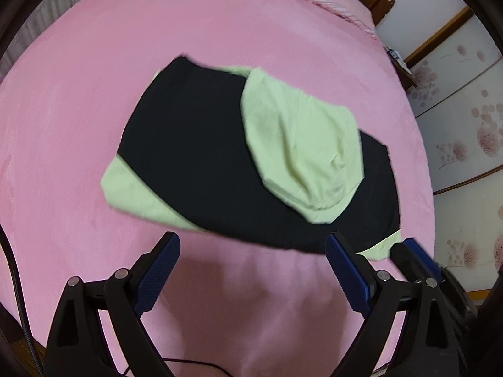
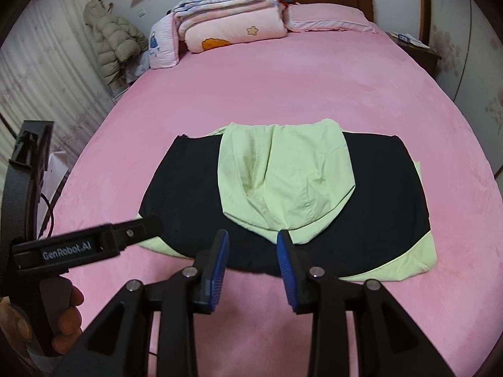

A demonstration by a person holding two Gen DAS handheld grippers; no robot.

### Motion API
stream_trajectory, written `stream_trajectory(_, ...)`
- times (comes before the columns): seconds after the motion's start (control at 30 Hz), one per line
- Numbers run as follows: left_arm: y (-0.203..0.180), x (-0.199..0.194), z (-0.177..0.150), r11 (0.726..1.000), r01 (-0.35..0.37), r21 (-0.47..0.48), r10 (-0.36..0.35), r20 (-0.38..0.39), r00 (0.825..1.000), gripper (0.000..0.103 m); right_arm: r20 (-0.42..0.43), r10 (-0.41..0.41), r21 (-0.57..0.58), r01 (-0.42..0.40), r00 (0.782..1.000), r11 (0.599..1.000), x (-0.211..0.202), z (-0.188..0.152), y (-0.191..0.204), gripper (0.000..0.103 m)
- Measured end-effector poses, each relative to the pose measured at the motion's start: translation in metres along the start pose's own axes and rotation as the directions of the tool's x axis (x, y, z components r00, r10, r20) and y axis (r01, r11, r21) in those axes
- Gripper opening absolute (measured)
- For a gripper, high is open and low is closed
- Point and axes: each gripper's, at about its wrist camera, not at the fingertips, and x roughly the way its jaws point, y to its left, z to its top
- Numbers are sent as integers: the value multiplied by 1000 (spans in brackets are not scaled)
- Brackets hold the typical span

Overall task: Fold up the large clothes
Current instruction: 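Grasp the edge of the black bundle with both tools, then lift and flip the bundle over with both tools, green side up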

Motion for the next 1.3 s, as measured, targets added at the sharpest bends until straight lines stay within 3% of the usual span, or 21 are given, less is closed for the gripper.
stream_trajectory(0.17, 39, 44, -23, 987, 97, -132, -99, -7, 995, 93, 15, -48, 4, 48, 999, 999, 17, -12, 1, 33)
stream_trajectory(0.37, 93, 102, -48, 901, 285, -327, -274, 80, 958, 93, 38, -62, -7, 62, 997, 998, 47, -18, -1, 33)
stream_trajectory(0.5, 103, 116, -51, 881, 361, -307, -312, 197, 929, 93, 54, -80, -33, 82, 995, 996, 62, -19, -1, 33)
stream_trajectory(0.7, 109, 129, -30, 887, 403, -223, -316, 342, 885, 93, 93, -91, -45, 95, 991, 994, 79, -16, -1, 33)
stream_trajectory(0.93, 122, 136, 4, 871, 435, -230, -306, 440, 844, 93, 161, -129, -53, 139, 978, 989, 94, -3, -3, 32)
stream_trajectory(1.03, 123, 132, 13, 864, 435, -253, -289, 458, 840, 77, 182, -167, -54, 179, 969, 982, 107, 10, -4, 29)
stream_trajectory(1.07, 120, 130, 17, 866, 425, -262, -276, 459, 845, 65, 185, -179, -56, 192, 966, 980, 113, 14, -4, 24)
stream_trajectory(1.1, 118, 127, 20, 876, 405, -263, -257, 455, 852, 51, 187, -184, -60, 198, 965, 978, 117, 16, -3, 21)
stream_trajectory(1.2, 108, 117, 25, 918, 335, -211, -210, 456, 865, 22, 179, -213, -73, 229, 961, 971, 138, 19, -3, 9)
stream_trajectory(1.3, 93, 102, 29, 959, 256, -120, -172, 470, 866, 8, 128, -223, -64, 233, 966, 970, 160, 9, -8, 6)
